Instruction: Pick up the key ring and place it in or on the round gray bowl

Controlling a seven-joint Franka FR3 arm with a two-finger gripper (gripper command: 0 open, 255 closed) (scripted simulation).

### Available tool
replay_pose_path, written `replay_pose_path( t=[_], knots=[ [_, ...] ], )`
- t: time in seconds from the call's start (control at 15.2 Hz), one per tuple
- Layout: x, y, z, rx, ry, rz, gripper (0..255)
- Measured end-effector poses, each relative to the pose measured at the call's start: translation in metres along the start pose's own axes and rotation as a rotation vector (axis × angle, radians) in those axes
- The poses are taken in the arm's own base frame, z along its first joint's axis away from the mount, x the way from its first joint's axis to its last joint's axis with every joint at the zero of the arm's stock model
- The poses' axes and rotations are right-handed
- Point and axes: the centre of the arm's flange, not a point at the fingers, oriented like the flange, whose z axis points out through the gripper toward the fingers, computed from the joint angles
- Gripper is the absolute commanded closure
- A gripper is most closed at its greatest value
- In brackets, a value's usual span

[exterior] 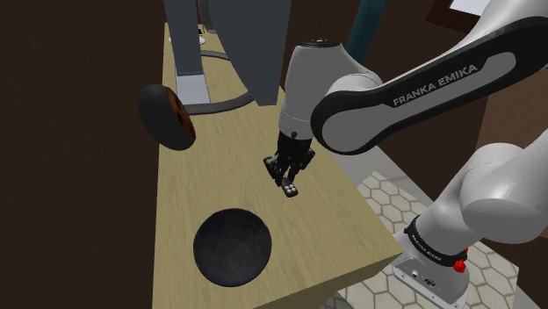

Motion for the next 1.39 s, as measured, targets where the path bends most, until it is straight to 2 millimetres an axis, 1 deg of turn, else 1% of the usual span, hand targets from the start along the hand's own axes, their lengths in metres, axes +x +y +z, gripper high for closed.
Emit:
replay_pose_path(
  t=[0.13, 0.33, 1.39],
  knots=[
    [0.0, 0.0, 0.0, 0.0, 0.0, 0.0, 255],
    [0.001, 0.0, -0.011, 0.0, 0.0, 0.0, 255],
    [-0.001, -0.001, -0.095, 0.0, 0.0, 0.0, 255]
  ],
)
